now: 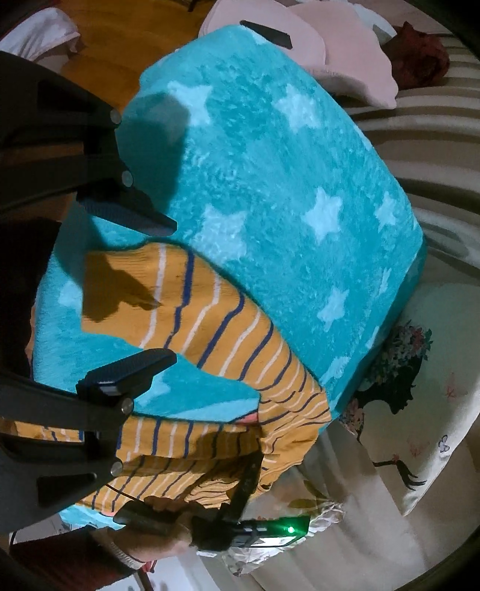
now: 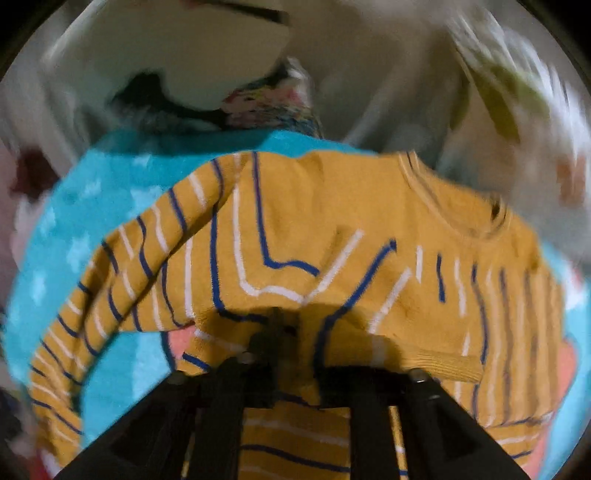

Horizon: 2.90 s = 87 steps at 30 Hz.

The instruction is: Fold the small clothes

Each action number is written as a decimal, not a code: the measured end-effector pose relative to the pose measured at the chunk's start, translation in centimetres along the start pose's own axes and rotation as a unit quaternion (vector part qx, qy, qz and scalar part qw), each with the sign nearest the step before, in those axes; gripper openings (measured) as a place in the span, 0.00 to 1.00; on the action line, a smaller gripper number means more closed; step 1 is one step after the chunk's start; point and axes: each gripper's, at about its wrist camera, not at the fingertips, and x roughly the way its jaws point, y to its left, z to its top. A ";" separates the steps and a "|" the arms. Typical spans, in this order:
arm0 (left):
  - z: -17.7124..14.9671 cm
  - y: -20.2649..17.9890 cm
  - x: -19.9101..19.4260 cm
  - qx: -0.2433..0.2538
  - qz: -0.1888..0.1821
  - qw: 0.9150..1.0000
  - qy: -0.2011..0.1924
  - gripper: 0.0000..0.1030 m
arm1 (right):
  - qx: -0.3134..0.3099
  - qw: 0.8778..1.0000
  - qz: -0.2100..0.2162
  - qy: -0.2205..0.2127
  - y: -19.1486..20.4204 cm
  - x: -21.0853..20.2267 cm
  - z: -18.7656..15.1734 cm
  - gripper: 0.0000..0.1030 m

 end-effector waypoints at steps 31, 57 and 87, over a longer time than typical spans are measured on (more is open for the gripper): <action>1.7 3.3 -0.1 -0.050 0.001 0.999 -0.015 0.61 | -0.159 0.957 -0.215 -0.110 -2.8 -5.9 -0.4 0.81; -4.0 -6.4 -0.9 -0.062 0.035 0.997 -0.028 0.61 | 0.199 0.971 -0.117 0.059 -33.4 -1.5 -6.7 0.30; 6.1 7.8 2.5 -0.155 -0.043 0.987 -0.027 0.08 | 0.151 0.986 -0.030 -0.064 -14.1 -12.0 -8.1 0.61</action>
